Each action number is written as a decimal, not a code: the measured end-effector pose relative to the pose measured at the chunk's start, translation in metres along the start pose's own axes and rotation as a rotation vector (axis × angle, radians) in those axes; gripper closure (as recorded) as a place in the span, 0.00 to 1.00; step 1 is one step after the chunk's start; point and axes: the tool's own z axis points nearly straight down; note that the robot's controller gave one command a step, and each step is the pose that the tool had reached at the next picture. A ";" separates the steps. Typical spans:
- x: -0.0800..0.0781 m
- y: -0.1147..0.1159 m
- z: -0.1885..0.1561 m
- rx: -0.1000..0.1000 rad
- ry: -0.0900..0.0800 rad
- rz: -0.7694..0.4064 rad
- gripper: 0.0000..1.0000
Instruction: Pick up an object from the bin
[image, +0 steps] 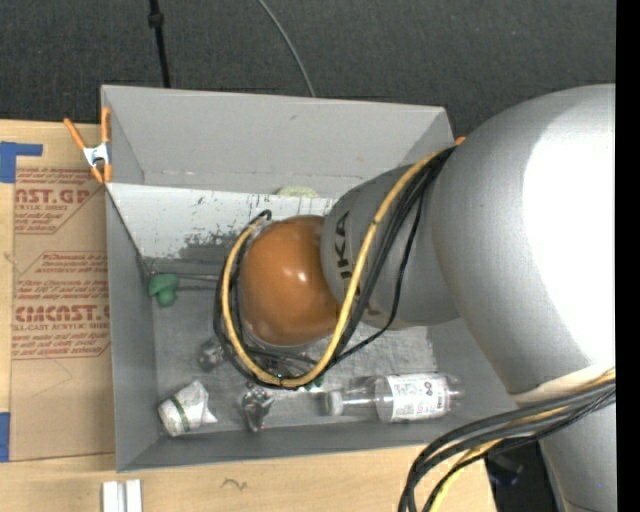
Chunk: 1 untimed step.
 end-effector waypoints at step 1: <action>-0.008 0.018 0.004 -0.001 -0.005 -0.024 0.00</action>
Offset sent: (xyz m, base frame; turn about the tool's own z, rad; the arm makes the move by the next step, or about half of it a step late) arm -0.0137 0.0553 -0.0052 -0.1489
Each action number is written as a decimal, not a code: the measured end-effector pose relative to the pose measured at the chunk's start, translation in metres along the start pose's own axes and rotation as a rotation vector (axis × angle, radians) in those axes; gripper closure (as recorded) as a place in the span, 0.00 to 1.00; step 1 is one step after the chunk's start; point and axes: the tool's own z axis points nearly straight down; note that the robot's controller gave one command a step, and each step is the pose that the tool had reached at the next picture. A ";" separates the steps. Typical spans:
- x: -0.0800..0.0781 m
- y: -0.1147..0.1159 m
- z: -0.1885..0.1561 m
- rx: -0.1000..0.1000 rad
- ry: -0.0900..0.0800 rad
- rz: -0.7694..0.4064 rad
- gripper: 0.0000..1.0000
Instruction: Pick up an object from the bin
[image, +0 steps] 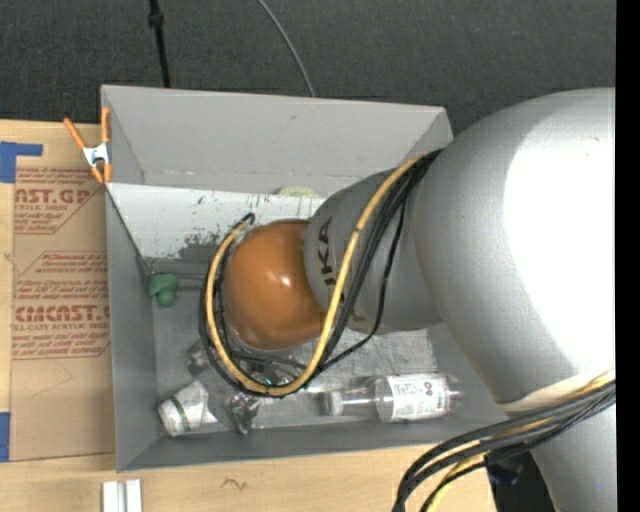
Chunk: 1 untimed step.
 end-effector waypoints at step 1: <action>-0.007 0.016 0.000 0.005 0.000 -0.065 0.00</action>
Offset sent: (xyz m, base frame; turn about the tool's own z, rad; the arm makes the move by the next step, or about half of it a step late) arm 0.0021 0.0502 0.0013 -0.4087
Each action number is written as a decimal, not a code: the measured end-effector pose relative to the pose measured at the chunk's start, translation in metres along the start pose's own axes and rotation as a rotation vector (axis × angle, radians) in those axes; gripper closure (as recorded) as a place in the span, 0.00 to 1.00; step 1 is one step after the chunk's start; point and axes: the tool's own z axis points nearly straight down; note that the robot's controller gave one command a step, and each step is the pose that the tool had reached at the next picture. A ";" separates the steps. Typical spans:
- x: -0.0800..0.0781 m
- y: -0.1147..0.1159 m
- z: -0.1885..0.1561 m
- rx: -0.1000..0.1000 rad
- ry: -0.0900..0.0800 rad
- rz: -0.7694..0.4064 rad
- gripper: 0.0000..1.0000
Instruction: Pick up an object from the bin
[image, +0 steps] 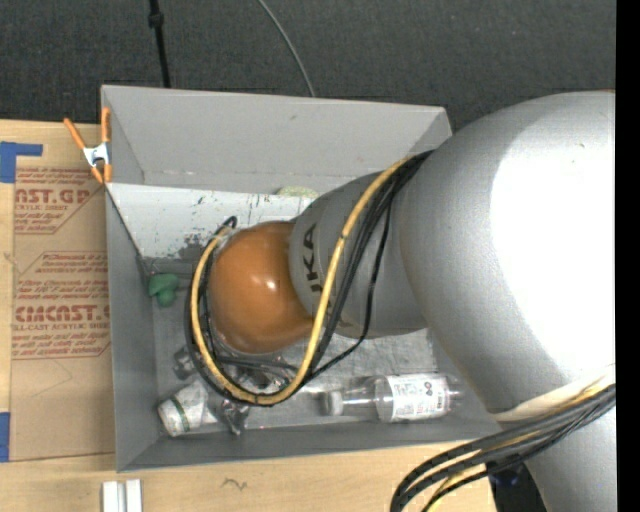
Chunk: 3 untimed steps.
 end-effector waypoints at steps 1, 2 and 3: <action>-0.024 0.019 -0.002 -0.001 0.012 -0.342 1.00; -0.024 0.019 -0.002 -0.001 0.011 -0.342 1.00; -0.024 0.019 -0.002 -0.001 0.011 -0.341 1.00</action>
Offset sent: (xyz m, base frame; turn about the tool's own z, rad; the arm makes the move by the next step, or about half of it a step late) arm 0.0000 0.0000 0.0000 0.0000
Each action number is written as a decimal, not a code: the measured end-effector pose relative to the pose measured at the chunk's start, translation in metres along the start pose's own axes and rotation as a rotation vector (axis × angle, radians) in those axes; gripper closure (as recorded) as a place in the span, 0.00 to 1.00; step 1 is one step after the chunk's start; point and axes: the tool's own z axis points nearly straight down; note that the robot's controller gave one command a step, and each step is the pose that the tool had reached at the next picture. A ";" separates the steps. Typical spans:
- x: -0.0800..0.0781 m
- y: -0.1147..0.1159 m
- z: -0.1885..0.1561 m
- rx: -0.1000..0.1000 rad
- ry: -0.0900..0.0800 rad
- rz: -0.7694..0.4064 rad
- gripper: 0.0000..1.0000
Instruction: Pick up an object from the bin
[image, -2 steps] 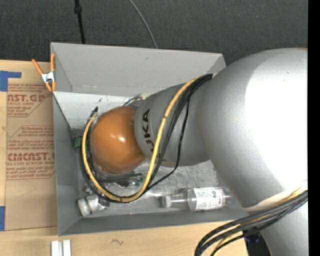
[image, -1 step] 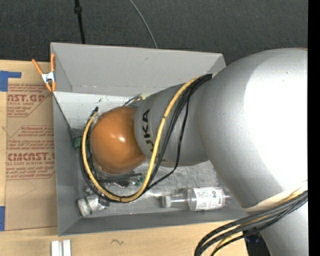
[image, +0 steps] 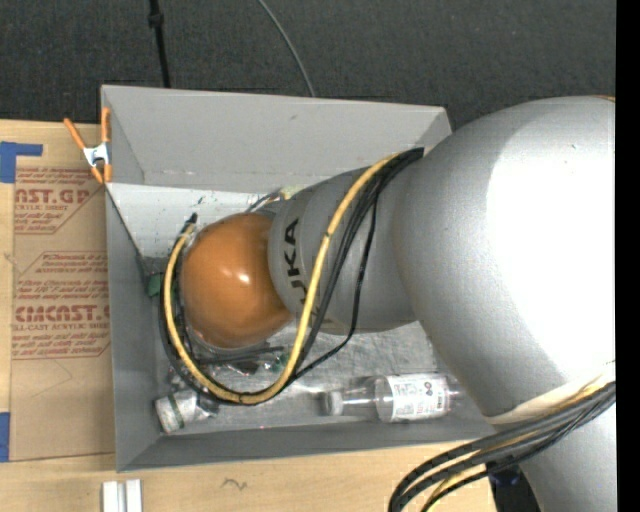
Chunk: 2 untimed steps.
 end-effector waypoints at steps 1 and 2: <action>0.000 0.000 0.000 0.000 0.000 0.000 1.00; 0.000 0.000 0.000 0.000 0.000 0.000 1.00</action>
Offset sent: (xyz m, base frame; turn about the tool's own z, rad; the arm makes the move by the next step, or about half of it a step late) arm 0.0000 0.0000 0.0000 0.0000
